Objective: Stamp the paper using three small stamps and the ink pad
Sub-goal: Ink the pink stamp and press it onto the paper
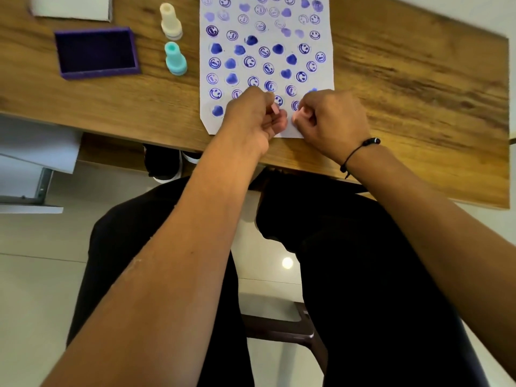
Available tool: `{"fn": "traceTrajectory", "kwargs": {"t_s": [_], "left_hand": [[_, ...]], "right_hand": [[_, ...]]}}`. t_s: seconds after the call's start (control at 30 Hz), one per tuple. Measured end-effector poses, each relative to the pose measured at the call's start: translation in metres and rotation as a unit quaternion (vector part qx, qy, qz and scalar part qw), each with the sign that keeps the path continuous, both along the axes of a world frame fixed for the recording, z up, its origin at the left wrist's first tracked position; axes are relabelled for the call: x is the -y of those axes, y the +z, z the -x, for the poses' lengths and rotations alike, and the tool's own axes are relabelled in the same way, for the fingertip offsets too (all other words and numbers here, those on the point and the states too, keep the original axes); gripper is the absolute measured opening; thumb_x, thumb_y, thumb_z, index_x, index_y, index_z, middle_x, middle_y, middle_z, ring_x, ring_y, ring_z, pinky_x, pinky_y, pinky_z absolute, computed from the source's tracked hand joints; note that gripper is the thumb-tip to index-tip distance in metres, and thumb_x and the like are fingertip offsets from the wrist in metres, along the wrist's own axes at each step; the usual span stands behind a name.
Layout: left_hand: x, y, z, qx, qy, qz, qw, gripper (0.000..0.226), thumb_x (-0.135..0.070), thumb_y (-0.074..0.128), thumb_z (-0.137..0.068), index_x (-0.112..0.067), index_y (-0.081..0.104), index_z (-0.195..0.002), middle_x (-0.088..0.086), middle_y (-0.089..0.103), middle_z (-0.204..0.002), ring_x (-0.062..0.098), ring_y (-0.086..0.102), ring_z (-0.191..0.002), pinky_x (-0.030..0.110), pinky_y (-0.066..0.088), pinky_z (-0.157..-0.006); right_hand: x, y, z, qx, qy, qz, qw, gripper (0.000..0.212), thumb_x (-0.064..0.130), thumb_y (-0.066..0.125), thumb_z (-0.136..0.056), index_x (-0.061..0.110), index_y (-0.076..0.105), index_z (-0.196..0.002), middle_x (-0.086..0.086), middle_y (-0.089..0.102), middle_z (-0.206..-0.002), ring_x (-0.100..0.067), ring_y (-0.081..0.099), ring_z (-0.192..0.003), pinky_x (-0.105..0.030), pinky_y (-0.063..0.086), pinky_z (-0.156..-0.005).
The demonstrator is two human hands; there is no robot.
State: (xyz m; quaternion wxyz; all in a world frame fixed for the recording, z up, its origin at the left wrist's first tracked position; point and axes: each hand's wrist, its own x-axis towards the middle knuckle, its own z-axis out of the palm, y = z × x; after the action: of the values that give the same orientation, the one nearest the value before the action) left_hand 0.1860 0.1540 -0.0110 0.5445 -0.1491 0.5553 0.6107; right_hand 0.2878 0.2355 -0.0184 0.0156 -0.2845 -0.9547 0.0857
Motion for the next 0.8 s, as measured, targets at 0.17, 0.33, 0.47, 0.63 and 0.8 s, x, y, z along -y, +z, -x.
{"fn": "traceTrajectory", "kwargs": {"t_s": [0.17, 0.33, 0.47, 0.63, 0.8], "left_hand": [[0.001, 0.001, 0.001, 0.012, -0.002, 0.001, 1.000, 0.025, 0.010, 0.037, -0.081, -0.002, 0.050, -0.063, 0.010, 0.049, -0.065, 0.020, 0.055, -0.064, 0.020, 0.052, -0.050], [0.000, 0.002, 0.001, 0.009, -0.007, 0.007, 1.000, 0.024, 0.009, 0.039, -0.082, -0.002, 0.052, -0.066, 0.010, 0.052, -0.065, 0.019, 0.057, -0.062, 0.021, 0.053, -0.051], [0.001, 0.001, 0.001, 0.007, -0.008, 0.015, 1.000, 0.022, 0.004, 0.042, -0.085, -0.002, 0.054, -0.068, 0.009, 0.053, -0.066, 0.018, 0.058, -0.062, 0.020, 0.053, -0.050], [0.000, 0.003, 0.001, 0.000, -0.015, 0.022, 1.000, 0.020, -0.008, 0.049, -0.090, -0.003, 0.054, -0.071, 0.008, 0.055, -0.067, 0.016, 0.059, -0.062, 0.018, 0.053, -0.048], [-0.003, 0.007, -0.003, -0.008, -0.019, 0.036, 0.999, 0.018, -0.008, 0.048, -0.090, -0.005, 0.053, -0.073, 0.007, 0.054, -0.066, 0.015, 0.057, -0.061, 0.017, 0.051, -0.046]], "right_hand": [[-0.001, 0.004, 0.004, 0.052, 0.023, 0.001, 0.998, 0.024, 0.019, 0.046, -0.088, 0.000, 0.058, -0.093, -0.023, 0.065, -0.096, -0.042, 0.057, -0.087, -0.041, 0.045, -0.068], [-0.003, 0.007, 0.005, 0.071, 0.041, 0.020, 0.996, 0.017, 0.018, 0.045, -0.087, 0.003, 0.052, -0.083, -0.026, 0.064, -0.089, -0.040, 0.055, -0.079, -0.035, 0.034, -0.059], [-0.003, 0.008, 0.005, 0.072, 0.040, 0.032, 0.996, 0.013, 0.018, 0.045, -0.087, 0.007, 0.048, -0.080, -0.025, 0.063, -0.087, -0.038, 0.051, -0.072, -0.035, 0.035, -0.058], [-0.002, 0.009, 0.008, 0.091, 0.048, 0.040, 0.994, 0.011, 0.015, 0.044, -0.086, 0.013, 0.039, -0.077, -0.025, 0.061, -0.084, -0.033, 0.045, -0.068, -0.035, 0.033, -0.056], [-0.002, 0.011, 0.009, 0.100, 0.048, 0.028, 0.993, 0.015, 0.015, 0.046, -0.086, 0.003, 0.052, -0.092, -0.026, 0.062, -0.090, -0.041, 0.056, -0.081, -0.034, 0.029, -0.057]]}}
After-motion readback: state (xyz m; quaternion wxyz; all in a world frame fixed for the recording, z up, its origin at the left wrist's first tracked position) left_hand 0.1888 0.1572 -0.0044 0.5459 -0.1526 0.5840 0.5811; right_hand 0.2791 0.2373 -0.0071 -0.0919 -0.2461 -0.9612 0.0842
